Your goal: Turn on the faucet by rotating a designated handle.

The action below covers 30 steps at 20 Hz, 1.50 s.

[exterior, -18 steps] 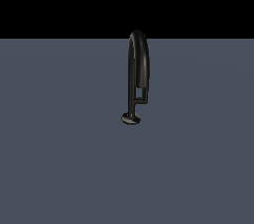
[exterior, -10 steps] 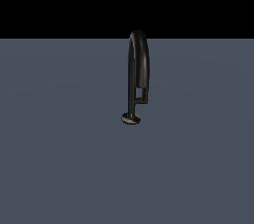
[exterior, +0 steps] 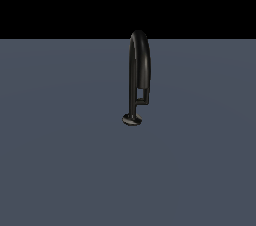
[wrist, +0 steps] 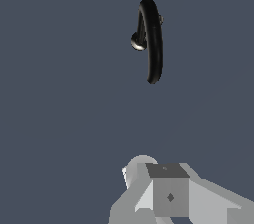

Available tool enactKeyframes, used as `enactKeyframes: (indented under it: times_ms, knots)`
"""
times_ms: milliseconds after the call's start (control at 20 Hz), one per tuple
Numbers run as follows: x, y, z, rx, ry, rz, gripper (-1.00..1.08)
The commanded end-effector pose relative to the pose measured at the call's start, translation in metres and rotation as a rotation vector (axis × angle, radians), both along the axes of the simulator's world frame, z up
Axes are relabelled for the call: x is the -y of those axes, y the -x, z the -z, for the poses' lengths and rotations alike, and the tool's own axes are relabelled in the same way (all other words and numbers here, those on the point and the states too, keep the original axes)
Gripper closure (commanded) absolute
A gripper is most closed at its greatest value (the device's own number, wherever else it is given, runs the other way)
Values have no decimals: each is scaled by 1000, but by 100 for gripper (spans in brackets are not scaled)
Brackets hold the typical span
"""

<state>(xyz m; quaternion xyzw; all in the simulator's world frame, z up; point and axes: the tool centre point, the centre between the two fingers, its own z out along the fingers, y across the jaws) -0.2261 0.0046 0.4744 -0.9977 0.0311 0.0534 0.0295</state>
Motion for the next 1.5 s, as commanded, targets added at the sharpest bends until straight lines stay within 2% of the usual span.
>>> enactKeyframes:
  times_ms: [0,750,1450]
  knots:
    - [0,-11,3,-28,-24,27,108]
    - [8,-92,31,-240,-208,231,108]
    - [26,-164,79,-457,-399,439,108]
